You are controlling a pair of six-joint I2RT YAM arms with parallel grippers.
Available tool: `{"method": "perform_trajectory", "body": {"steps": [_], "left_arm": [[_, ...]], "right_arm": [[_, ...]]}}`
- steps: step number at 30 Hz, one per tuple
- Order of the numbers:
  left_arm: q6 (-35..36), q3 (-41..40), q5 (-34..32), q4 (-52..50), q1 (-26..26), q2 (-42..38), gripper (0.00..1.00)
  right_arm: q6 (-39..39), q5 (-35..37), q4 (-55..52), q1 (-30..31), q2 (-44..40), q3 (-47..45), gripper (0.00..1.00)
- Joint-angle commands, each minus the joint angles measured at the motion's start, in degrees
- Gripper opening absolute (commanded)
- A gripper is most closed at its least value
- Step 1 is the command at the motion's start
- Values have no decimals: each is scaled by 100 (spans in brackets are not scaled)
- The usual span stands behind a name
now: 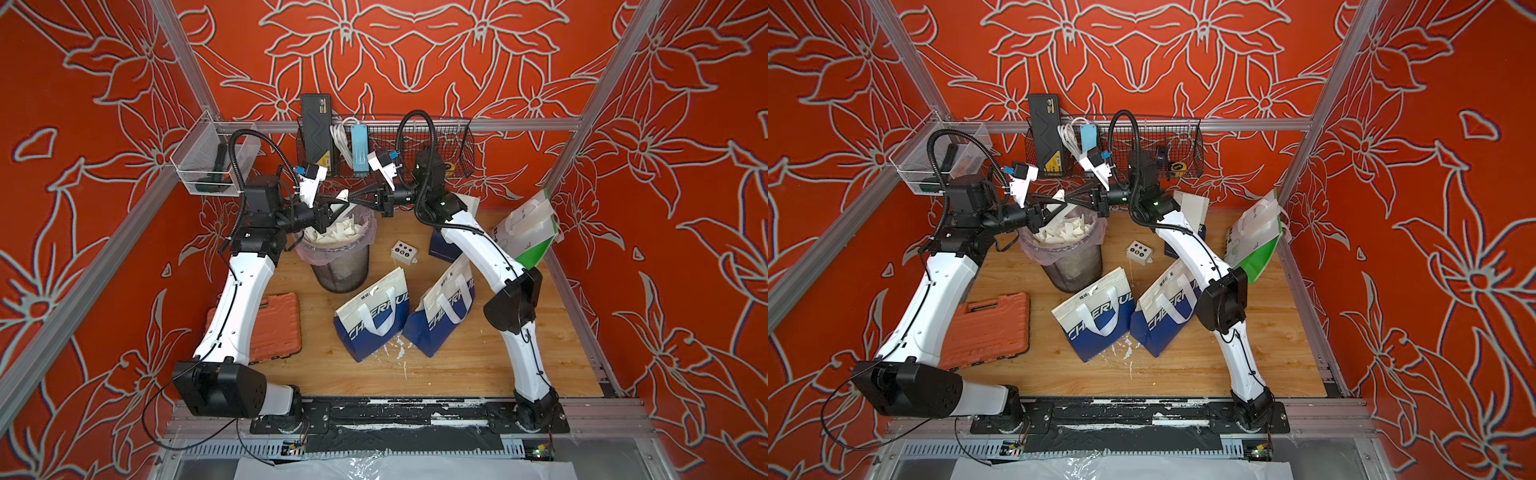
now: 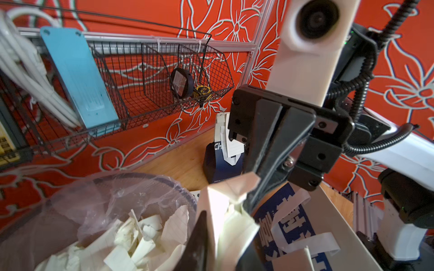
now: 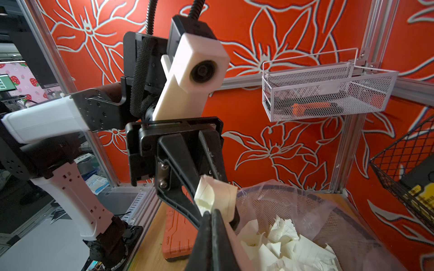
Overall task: Shred takeout receipts and throw away
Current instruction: Shred the takeout receipt.
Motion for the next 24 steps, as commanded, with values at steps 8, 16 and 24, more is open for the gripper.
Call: {"method": "perform_trajectory", "body": {"steps": [8, 16, 24], "left_arm": [[20, 87, 491, 145, -13, -266, 37], [-155, 65, 512, 165, -15, -177, 25], [-212, 131, 213, 246, -15, -157, 0]], "right_arm": [[-727, 392, -762, -70, -304, 105, 0], [-483, 323, -524, -79, -360, 11, 0], [-462, 195, -413, -79, -489, -215, 0]]}}
